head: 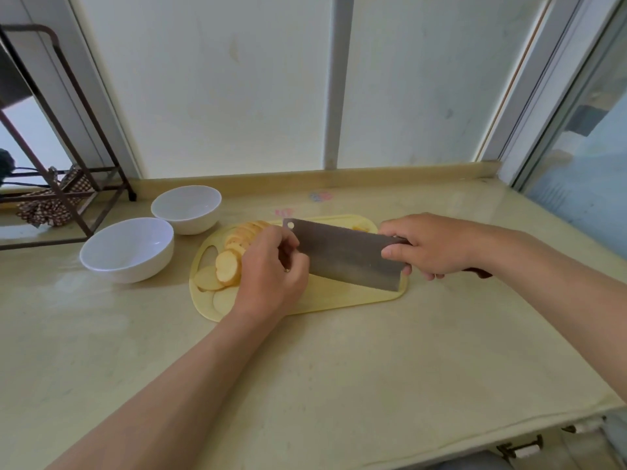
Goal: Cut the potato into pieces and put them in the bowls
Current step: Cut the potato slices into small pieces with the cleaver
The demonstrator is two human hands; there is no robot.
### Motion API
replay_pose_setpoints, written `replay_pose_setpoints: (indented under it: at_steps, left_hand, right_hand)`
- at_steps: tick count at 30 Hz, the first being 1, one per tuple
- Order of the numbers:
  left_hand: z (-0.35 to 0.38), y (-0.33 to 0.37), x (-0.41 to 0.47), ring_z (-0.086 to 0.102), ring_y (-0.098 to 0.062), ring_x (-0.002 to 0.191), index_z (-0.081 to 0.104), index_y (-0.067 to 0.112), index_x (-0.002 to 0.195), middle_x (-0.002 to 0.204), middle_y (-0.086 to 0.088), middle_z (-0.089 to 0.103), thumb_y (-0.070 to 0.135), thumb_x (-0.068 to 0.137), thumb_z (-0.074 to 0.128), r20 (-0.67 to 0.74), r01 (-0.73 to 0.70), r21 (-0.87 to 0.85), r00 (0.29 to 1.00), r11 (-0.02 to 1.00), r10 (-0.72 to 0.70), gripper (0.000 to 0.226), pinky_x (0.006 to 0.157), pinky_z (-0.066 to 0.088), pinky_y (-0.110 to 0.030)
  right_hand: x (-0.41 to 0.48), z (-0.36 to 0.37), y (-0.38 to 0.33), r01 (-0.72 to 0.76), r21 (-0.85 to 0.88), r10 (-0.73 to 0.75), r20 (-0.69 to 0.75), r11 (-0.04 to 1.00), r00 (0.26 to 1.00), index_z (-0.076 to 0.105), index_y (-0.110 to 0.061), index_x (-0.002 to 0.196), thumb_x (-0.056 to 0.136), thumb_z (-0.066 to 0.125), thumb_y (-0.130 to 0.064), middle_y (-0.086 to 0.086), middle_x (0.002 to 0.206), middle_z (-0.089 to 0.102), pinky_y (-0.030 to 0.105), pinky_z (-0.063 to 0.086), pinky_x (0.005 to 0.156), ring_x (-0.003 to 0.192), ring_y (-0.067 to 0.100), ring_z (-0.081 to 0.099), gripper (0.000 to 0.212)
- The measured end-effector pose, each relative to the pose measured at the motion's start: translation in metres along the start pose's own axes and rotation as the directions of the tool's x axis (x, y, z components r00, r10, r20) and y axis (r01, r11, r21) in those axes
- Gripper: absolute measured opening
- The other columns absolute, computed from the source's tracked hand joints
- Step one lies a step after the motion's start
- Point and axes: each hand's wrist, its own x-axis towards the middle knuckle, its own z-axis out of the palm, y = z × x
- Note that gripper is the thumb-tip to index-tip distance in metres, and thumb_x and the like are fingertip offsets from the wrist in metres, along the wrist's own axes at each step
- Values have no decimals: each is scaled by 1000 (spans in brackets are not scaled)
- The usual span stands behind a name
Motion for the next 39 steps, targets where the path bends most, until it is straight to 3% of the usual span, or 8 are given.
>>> replay_pose_setpoints:
  at_steps: [4,15,20,23,26,32,35,39]
  left_hand:
    - [0,-1,1,48,-11,60,54,15,78,68,6,53,2,80,62,27,-32,36,999,999,31,16,54,37,-20]
    - [2,1,1,48,-9,62,58,12,79,68,5,54,-1,78,61,49,-23,33,999,999,21,14,53,37,-15]
    - [2,1,1,46,-6,60,58,12,79,66,9,52,-2,78,61,51,-4,34,999,999,2,15,54,36,-14]
    - [3,2,2,46,-7,60,58,12,78,66,10,51,-3,77,62,50,-19,37,999,999,18,15,53,36,-13]
    - [2,1,2,48,-10,64,59,11,79,67,10,53,-2,77,62,68,-50,55,997,997,46,14,54,37,-14]
    - [3,-2,1,52,-10,69,60,15,86,75,8,56,5,80,62,171,-84,78,983,993,69,12,58,44,-20]
    - [5,-5,1,54,-10,77,60,16,90,85,4,57,9,81,62,260,-130,138,961,982,91,11,68,47,-27]
    - [8,0,2,52,-17,104,61,14,112,110,1,56,20,90,58,394,-159,273,918,949,41,23,90,43,-26]
  right_hand:
    - [14,-1,14,-11,28,12,-45,1000,999,55,-20,91,109,50,-24,4,93,63,32,51,51,73,5,74,19]
    - [49,-12,30,-54,48,61,-152,997,987,52,-15,84,108,53,-22,5,76,60,33,48,49,60,2,70,24]
    - [61,-14,25,-47,42,53,-158,998,986,51,-22,78,107,54,-20,6,75,58,30,45,47,75,19,75,29]
    - [63,-17,22,-42,75,52,-141,996,989,54,-22,79,107,55,-19,7,72,60,32,45,47,70,20,74,28]
    - [54,-22,24,-39,219,74,-152,975,986,57,-17,89,107,56,-17,-1,53,61,38,49,54,56,17,68,17]
    - [12,-16,46,-182,732,394,-127,656,910,52,-8,100,108,53,-17,14,73,63,30,44,43,44,18,48,12]
    - [-9,5,53,-229,831,491,-60,507,869,49,-9,100,110,49,-16,14,71,58,28,45,38,41,15,50,12]
    - [-25,37,52,-269,850,540,-21,452,841,52,-8,100,110,47,-14,12,67,57,25,44,36,39,14,49,13]
